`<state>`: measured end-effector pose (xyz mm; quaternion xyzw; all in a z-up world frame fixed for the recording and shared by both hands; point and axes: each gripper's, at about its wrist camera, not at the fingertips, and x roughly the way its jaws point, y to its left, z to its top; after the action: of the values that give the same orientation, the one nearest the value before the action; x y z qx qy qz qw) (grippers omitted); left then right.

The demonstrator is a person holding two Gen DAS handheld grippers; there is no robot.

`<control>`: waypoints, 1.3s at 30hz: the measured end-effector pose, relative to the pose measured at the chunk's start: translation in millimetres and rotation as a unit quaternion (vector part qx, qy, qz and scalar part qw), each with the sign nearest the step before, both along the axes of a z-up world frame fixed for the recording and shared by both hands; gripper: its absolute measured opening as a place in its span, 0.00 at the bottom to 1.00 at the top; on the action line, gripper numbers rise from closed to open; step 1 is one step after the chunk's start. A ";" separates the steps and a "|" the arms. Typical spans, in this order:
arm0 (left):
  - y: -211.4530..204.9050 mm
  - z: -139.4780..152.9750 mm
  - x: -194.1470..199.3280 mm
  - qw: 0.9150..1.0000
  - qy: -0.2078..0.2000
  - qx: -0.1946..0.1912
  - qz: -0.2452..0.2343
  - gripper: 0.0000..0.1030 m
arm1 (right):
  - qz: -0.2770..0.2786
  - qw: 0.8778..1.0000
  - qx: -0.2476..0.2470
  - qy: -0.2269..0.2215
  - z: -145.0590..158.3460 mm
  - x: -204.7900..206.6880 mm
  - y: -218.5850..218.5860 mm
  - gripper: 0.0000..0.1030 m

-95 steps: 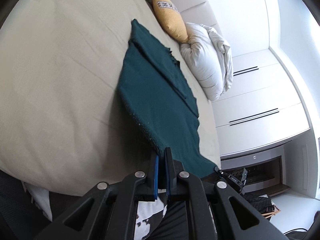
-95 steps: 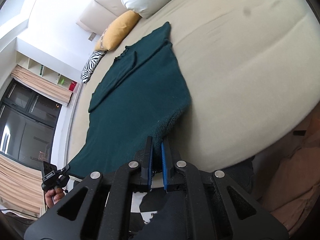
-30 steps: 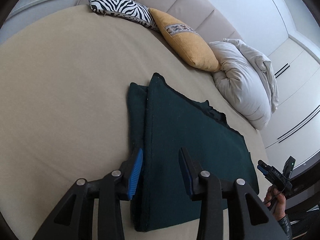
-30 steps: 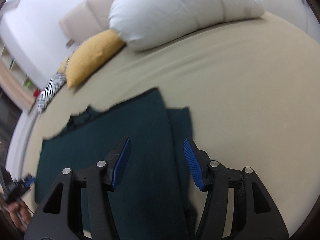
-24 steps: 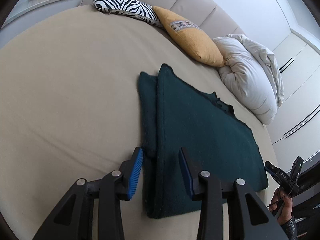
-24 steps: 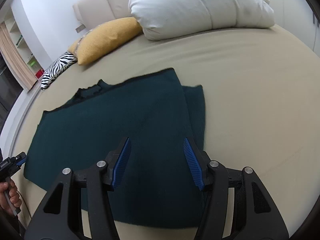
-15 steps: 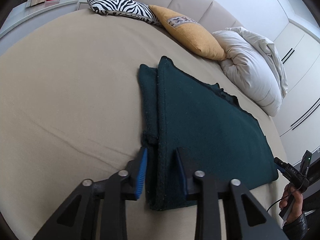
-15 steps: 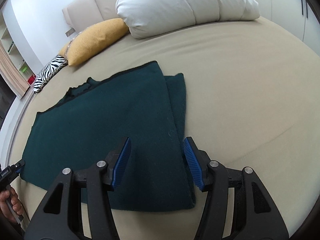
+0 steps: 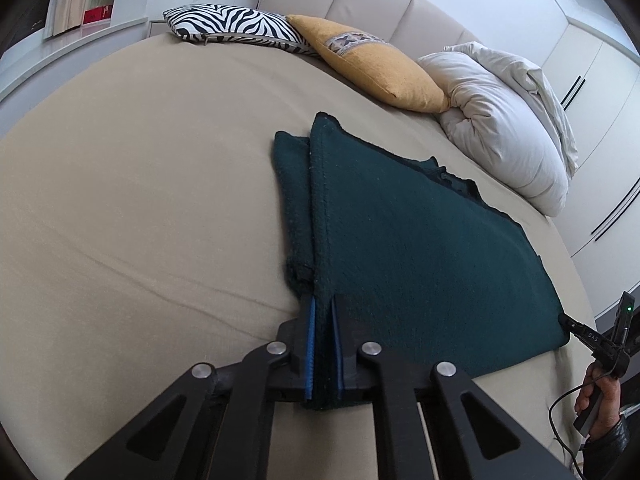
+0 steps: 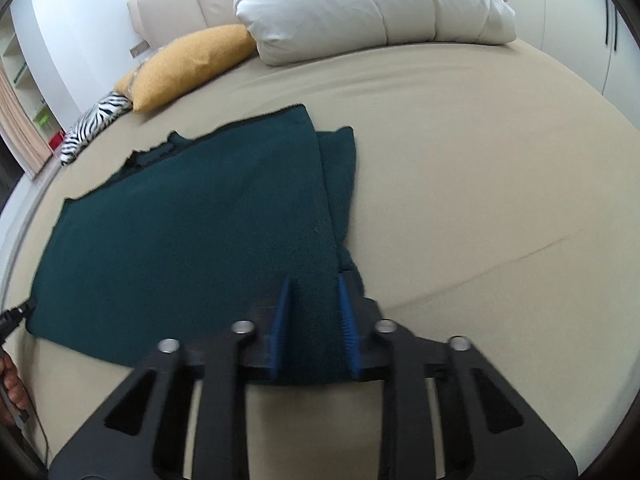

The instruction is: Fold small clothes

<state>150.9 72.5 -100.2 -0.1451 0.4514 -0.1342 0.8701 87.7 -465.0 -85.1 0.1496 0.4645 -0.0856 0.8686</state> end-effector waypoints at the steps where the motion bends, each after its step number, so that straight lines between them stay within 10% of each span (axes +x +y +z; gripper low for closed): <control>1: 0.4 1.3 -0.5 1.000 -0.001 0.000 0.000 0.08 | -0.003 1.000 -0.002 -0.004 0.6 -2.0 -1.5 0.06; 11: 5.9 11.1 -13.1 1.000 -0.009 -0.014 0.002 0.07 | -0.004 0.999 0.028 -0.022 18.8 -18.2 2.7 0.04; 17: 22.6 -17.0 -10.8 0.998 0.025 -0.052 0.018 0.07 | -0.038 0.995 0.088 0.006 -22.2 -21.9 -23.9 0.04; 39: 22.3 -17.4 -11.5 0.998 0.032 -0.047 0.012 0.11 | -0.036 0.996 0.080 0.001 -19.7 -29.5 -24.0 0.04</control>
<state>139.4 94.8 -117.6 -0.1951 0.4709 -0.1399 0.8489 58.2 -489.0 -104.8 0.2352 0.4646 -0.0799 0.8500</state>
